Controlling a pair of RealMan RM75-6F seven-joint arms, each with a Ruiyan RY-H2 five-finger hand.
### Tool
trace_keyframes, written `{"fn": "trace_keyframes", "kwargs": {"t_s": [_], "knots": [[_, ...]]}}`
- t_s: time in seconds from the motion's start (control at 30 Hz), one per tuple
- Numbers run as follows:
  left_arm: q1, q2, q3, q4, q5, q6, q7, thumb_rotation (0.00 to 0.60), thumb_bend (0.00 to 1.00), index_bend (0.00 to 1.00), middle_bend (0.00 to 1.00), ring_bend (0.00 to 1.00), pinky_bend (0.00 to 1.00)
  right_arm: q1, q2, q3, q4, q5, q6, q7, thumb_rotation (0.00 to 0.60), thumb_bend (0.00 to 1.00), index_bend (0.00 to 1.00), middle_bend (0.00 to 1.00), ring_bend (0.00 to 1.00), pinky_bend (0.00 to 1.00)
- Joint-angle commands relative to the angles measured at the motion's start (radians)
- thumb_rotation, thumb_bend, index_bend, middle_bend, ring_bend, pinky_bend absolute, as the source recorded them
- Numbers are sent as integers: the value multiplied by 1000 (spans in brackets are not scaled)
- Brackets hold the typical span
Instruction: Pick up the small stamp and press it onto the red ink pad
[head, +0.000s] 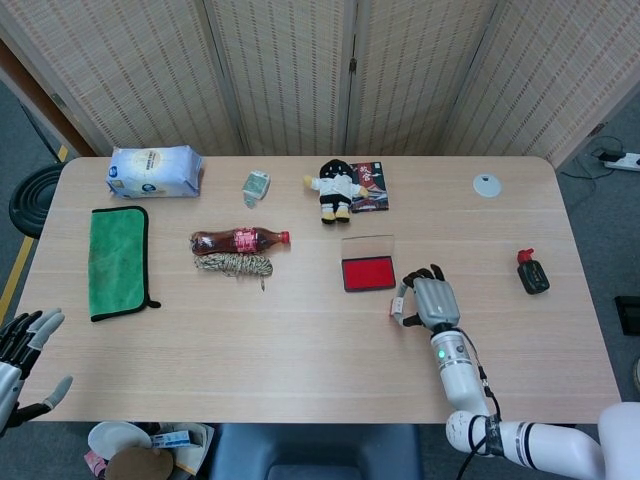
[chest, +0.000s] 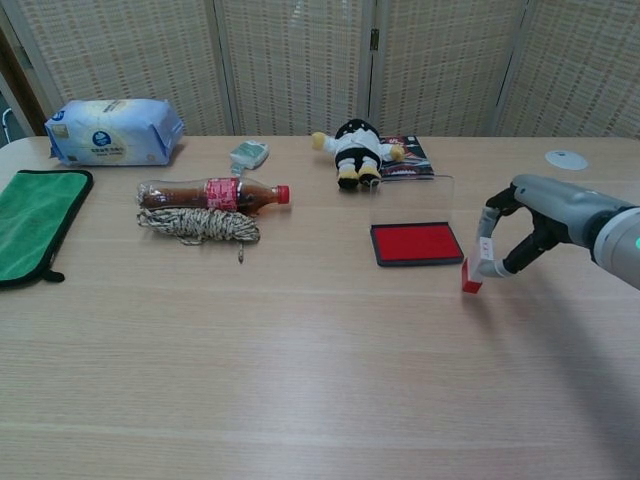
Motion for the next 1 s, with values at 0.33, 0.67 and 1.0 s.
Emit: {"fn": "trace_keyframes", "kwargs": {"t_s": [0.33,0.67,1.0], "knots": [[1,2,1,2,4,3,-7,600,340,0,0,0,33,2,-36,7,65,23,-33,-18,600,258,712,304,153,0],[3,3,1,5,5,7,-13,600,340,0,0,0,33,9,-56,16,104,50,-60,-34,600,259,712,302,153,0],[1,2,0,5,2,1,-14,600,340,0,0,0,33,4,-29,14,80,40,-77,-35,600,251,712,264,151,0]]}}
